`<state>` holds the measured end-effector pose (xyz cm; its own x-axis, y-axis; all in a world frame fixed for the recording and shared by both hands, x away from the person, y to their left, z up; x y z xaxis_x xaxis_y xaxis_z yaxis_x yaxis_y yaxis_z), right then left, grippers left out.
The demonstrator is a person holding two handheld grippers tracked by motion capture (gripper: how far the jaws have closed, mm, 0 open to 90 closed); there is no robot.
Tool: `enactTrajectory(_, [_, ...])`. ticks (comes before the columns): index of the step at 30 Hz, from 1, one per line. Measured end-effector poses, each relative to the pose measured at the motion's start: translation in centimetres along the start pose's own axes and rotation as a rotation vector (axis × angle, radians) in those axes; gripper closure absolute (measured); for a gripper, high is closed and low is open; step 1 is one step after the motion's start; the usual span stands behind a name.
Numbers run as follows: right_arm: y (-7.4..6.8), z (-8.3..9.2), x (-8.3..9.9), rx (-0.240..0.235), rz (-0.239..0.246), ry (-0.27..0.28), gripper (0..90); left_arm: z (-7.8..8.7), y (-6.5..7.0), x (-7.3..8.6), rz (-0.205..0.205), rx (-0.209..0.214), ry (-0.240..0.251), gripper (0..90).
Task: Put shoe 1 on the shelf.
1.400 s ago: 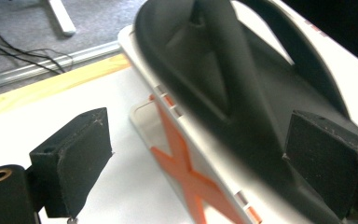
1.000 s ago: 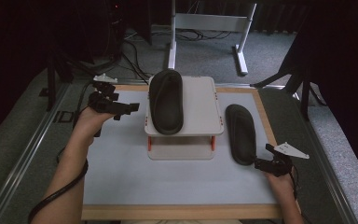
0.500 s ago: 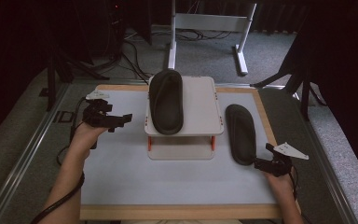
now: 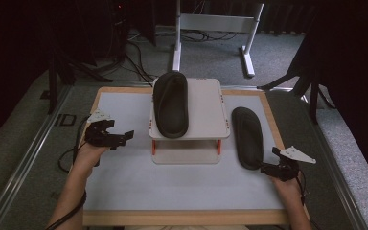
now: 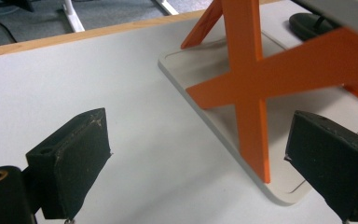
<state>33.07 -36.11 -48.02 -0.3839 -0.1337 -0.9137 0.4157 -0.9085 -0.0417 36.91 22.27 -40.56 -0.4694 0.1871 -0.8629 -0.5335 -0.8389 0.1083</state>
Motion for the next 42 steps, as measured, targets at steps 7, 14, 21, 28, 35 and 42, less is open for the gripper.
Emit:
enactTrajectory(7, [0.0, -0.1, 0.0, -0.015, -0.003, -0.014, 11.8, -0.2, 0.5, 1.5, -0.029, -0.004, 0.026, 6.0])
enactTrajectory(14, [0.1, -0.1, 0.0, -0.007, -0.005, -0.015, 12.3, -0.2, 0.3, 3.3, -0.021, -0.06, 0.044, 6.0])
enactTrajectory(21, [0.3, -0.1, -0.1, 0.004, -0.021, -0.024, 12.4, 0.6, -0.5, 5.3, 0.018, -0.114, 0.121, 6.0])
enactTrajectory(28, [0.6, -0.1, -0.2, 0.009, -0.046, -0.023, 12.5, 0.7, -0.8, 6.7, 0.003, -0.153, 0.142, 6.0])
enactTrajectory(35, [0.8, -0.2, -0.3, 0.016, -0.052, -0.037, 12.6, 0.4, -0.9, 7.6, 0.001, -0.178, 0.178, 6.0])
enactTrajectory(42, [1.3, -0.1, -0.4, 0.022, -0.078, -0.073, 12.6, -0.1, -1.1, 8.7, 0.004, -0.183, 0.161, 6.0])
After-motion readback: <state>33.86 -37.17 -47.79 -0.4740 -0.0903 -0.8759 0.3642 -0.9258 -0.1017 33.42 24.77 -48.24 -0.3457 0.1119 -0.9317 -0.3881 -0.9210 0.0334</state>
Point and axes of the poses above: each handheld gripper's, and its own axes: z roughly backward along the jaws, x roughly out of its underside, y roughly to its right, the point moved 1 cm from there along -z, roughly forward along the jaws, and after that the axes turned 2 degrees about y, right-handed, at the moved point
